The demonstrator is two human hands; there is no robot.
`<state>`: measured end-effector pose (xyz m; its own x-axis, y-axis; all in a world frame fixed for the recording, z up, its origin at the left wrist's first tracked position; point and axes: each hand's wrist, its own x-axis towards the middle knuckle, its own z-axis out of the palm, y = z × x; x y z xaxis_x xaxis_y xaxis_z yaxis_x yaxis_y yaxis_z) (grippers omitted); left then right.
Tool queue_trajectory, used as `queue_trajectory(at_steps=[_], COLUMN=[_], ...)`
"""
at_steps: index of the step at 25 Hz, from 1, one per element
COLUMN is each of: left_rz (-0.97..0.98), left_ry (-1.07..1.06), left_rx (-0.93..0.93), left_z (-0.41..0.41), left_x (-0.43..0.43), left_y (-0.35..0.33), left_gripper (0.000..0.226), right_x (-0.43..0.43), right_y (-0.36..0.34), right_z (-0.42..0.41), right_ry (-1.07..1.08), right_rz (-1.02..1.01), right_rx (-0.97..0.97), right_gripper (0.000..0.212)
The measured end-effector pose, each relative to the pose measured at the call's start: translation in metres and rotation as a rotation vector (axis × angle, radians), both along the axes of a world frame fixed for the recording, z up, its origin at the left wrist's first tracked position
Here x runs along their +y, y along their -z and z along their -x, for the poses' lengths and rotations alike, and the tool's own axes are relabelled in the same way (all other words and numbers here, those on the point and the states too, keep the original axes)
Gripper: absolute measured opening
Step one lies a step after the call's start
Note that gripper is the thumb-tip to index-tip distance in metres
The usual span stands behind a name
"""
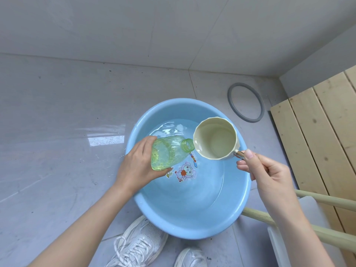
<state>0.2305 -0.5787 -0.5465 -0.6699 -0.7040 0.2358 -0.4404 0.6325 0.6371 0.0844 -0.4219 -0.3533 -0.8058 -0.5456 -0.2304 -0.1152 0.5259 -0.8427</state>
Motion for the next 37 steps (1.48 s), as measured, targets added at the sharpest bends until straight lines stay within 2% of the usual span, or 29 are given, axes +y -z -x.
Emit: queue_trajectory(at_steps=[37], left_rz=[-0.022], left_ry=[-0.007], left_rx=[0.030], left_z=[0.0008], left_x=[0.0001], left_y=[0.0008], left_gripper=[0.089], right_x=[-0.0045], right_y=[-0.0054], right_z=[-0.0012], right_ry=[-0.062], right_rz=[0.028], right_rx=[0.107], right_gripper=[0.019])
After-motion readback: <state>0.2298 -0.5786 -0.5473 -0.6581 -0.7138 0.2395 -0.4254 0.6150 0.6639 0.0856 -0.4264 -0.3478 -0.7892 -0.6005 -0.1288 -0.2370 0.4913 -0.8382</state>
